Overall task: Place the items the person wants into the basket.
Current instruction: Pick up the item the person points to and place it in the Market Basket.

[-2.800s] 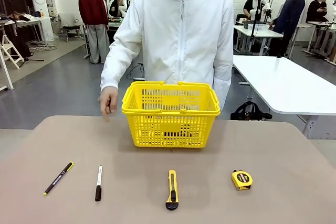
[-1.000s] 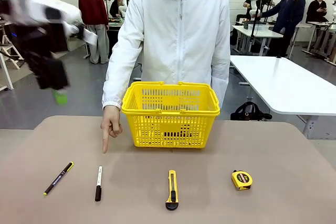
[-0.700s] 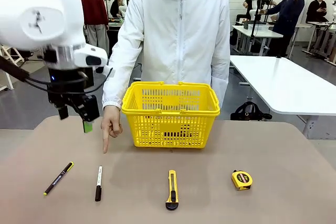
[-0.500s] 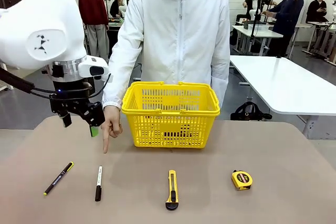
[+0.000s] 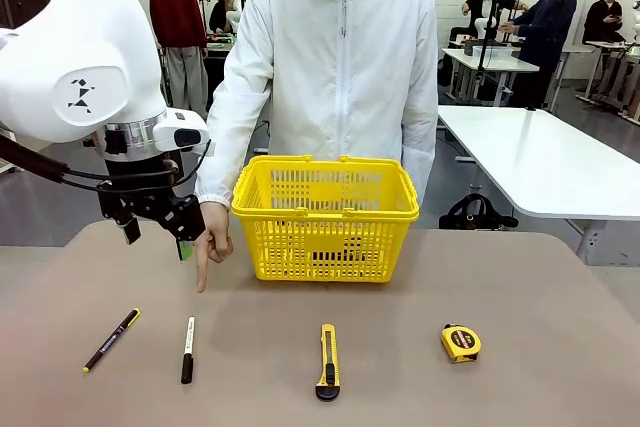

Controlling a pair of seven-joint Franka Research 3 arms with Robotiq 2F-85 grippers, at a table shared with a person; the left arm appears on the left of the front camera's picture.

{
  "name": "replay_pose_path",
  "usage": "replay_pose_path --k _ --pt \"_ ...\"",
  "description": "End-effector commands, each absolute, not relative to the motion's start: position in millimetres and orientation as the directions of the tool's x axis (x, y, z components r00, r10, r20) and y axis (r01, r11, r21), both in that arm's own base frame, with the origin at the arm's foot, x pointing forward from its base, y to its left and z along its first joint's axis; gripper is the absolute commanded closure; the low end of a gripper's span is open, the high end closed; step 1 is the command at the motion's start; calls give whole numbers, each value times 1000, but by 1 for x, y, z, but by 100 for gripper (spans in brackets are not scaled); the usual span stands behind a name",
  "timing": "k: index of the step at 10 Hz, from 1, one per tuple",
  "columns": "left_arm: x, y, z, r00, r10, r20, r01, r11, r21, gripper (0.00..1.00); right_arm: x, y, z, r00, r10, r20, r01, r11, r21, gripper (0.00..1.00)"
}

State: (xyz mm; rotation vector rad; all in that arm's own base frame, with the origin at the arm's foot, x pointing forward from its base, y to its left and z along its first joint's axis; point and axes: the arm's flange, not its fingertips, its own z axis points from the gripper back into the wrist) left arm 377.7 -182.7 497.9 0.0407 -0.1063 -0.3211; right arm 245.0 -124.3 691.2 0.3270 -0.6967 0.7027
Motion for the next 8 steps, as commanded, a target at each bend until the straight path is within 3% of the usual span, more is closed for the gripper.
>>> replay_pose_path --k 1,3,8 --pt "378 -181 501 938 -336 86 332 941 58 0 245 -124 689 541 482 689 -702 711 54 0" --pt "377 -183 498 943 -317 96 313 948 57 0 245 -124 689 541 482 689 -702 711 54 0" --pt "345 -197 428 994 -69 87 68 997 22 0 245 -124 689 541 482 689 -702 711 54 0"
